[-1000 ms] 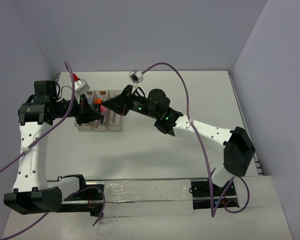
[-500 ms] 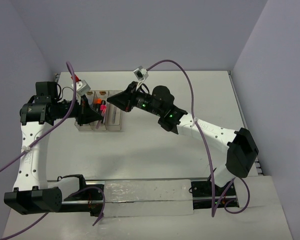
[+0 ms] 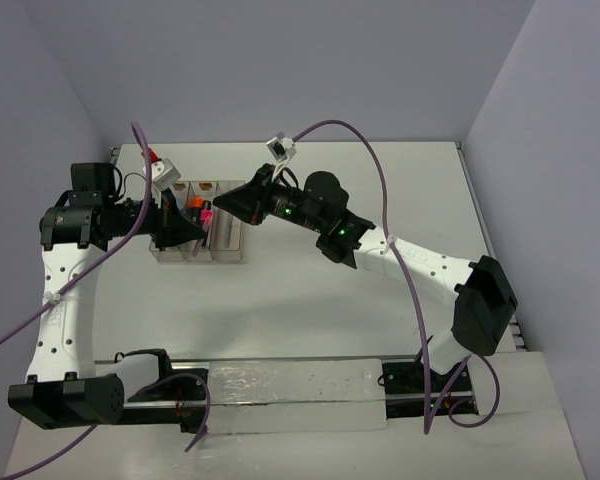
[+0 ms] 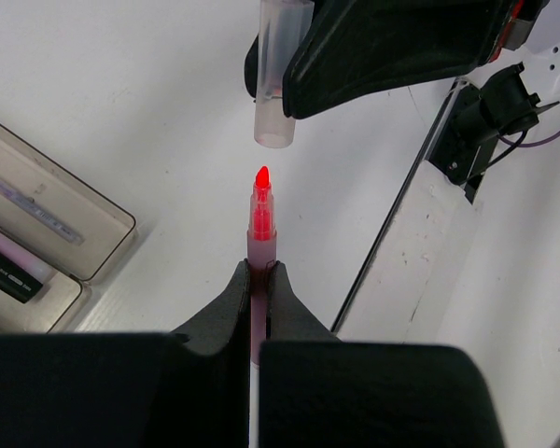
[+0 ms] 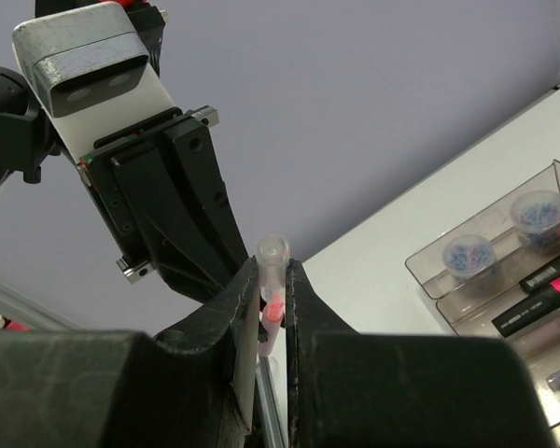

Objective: Sort the stationery into containers
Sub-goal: Close the pen cap on the pen.

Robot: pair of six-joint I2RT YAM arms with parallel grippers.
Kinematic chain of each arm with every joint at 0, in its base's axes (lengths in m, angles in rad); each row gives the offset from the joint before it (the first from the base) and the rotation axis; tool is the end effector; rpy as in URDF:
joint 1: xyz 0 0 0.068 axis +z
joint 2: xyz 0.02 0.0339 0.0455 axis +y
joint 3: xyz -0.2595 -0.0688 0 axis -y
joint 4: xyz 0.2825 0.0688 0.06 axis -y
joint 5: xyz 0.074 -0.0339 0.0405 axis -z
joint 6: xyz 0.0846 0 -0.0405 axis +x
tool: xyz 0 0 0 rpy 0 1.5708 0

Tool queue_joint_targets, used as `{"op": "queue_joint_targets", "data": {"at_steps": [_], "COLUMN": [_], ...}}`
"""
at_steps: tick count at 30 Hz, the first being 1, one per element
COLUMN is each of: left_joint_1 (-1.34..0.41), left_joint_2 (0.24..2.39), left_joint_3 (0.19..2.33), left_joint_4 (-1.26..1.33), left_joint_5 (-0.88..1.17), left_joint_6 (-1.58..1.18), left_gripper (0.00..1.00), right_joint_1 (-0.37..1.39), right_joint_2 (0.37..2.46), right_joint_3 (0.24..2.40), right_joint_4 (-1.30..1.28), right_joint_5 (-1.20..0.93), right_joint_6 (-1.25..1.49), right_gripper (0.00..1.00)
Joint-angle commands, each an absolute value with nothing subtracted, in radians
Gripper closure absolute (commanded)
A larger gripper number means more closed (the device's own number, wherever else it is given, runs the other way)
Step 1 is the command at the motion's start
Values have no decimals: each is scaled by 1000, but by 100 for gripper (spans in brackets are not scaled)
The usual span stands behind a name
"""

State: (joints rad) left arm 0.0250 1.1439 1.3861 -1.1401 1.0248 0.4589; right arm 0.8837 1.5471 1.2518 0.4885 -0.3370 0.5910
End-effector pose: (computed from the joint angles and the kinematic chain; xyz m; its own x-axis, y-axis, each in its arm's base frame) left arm 0.2476 -0.0661 0.3835 -0.4708 0.2183 -0.8548 0.8120 0.4860 -0.3231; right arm 0.2654 0.3676 0.3777 -0.4201 0.3170 -0.8503 -0.8446 0.2061 0.4941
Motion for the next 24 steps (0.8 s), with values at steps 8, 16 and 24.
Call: {"op": "queue_joint_targets", "data": {"at_steps": [8, 16, 24], "left_joint_1": [20, 19, 18], "left_joint_2": [1137, 1141, 1140], "left_joint_3": [1393, 1399, 1396], "left_joint_4": [-1092, -1087, -1088], "left_joint_5": [1032, 1032, 1031], "left_joint_6": [443, 439, 437], "left_gripper": [100, 100, 100], "right_joint_1": [896, 904, 907], "right_joint_2": [1546, 1563, 1569], "right_joint_3": [1272, 1276, 1275], "right_joint_4": [534, 532, 536], "right_joint_5": [-359, -365, -368], "right_joint_6": [615, 623, 630], "right_gripper": [100, 100, 100]}}
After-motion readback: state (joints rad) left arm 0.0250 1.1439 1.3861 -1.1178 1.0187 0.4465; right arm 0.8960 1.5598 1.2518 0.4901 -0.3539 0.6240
